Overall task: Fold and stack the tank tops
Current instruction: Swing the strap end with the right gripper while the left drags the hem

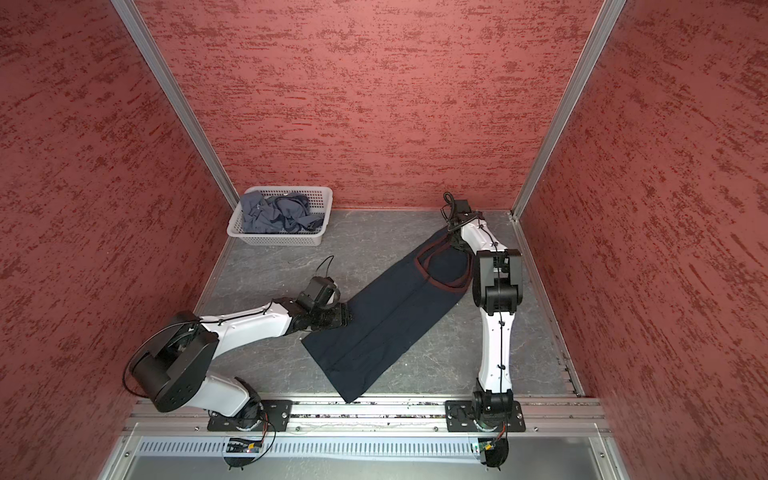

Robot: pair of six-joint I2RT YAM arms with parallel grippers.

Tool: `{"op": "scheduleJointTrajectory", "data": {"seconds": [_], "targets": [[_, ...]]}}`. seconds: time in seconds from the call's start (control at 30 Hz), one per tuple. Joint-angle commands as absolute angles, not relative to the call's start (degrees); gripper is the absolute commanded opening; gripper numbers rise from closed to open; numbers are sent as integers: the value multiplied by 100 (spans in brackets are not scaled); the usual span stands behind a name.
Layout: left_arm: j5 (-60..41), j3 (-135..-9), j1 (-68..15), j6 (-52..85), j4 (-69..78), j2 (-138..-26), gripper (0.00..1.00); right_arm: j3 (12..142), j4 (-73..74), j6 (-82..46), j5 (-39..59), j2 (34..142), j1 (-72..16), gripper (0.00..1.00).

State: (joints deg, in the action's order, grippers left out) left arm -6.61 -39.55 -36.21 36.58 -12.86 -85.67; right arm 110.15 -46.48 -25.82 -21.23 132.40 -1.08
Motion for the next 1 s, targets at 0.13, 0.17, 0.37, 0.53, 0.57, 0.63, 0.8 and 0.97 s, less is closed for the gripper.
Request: {"op": "scheduleJointTrajectory", "data": {"seconds": [0.13,0.17,0.37,0.53,0.57,0.63,0.8,0.97], "targets": [[-676,-3745,-3691,3700,-1546,-8730,69,11697,-5033,-2603,-2226,13829,50,23],[-670,-3707,-3698,3709,-1550,-8712,69,11668,-4966,-2610,-2184,13835,88,23],[-694,-3427,-3895,3743,-1682,-8587,69,11954,-4826,-2465,-1679,14140,211,23],[-611,-3135,-4478,3978,-1833,-8536,69,12721,-4906,-2348,-1057,14636,128,25],[-619,-3063,-4619,4079,-1829,-8487,69,12950,-4961,-2311,-1021,14751,72,26],[-630,-2868,-4914,4266,-1782,-8322,69,13466,-5114,-2245,-889,14979,-18,29],[-365,-2766,-5776,4479,-1853,-7715,69,14188,-5175,-2217,-511,15209,-352,39],[-207,-3011,-6125,4228,-1837,-7483,70,14358,-4868,-2225,96,15170,-696,51]]}}
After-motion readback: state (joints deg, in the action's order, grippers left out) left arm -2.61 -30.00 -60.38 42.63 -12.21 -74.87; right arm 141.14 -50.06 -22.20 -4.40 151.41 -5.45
